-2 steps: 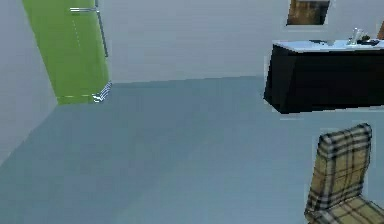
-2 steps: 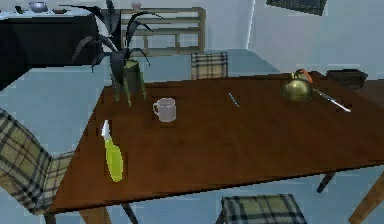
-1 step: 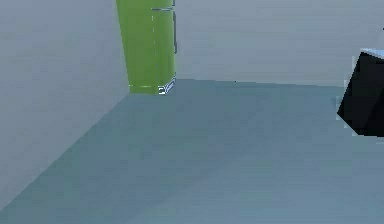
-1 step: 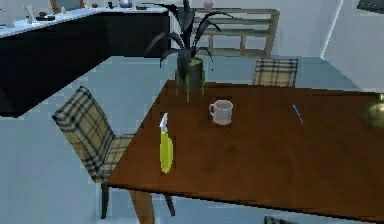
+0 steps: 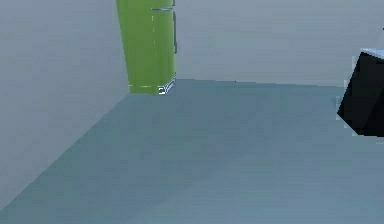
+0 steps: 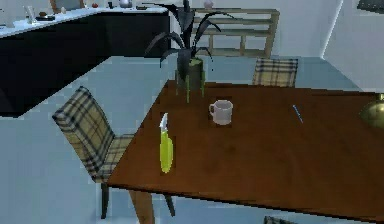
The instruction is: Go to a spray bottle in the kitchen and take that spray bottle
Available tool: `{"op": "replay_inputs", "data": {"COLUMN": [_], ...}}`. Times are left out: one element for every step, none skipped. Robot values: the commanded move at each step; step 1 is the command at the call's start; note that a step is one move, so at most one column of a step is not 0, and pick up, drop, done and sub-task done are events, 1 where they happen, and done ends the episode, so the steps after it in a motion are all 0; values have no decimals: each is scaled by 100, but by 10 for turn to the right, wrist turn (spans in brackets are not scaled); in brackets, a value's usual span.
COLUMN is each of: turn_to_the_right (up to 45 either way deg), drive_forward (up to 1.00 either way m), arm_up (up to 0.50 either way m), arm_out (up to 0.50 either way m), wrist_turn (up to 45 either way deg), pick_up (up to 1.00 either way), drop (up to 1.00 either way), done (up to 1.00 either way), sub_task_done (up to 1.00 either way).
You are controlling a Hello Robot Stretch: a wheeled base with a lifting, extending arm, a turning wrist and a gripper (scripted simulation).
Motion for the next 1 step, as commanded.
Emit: {"op": "replay_inputs", "data": {"turn_to_the_right": [0], "drive_forward": [0], "arm_up": [36], "arm_out": [0], "wrist_turn": [0], "pick_up": [0], "drop": [0], "done": [0], "sub_task_done": [0]}}
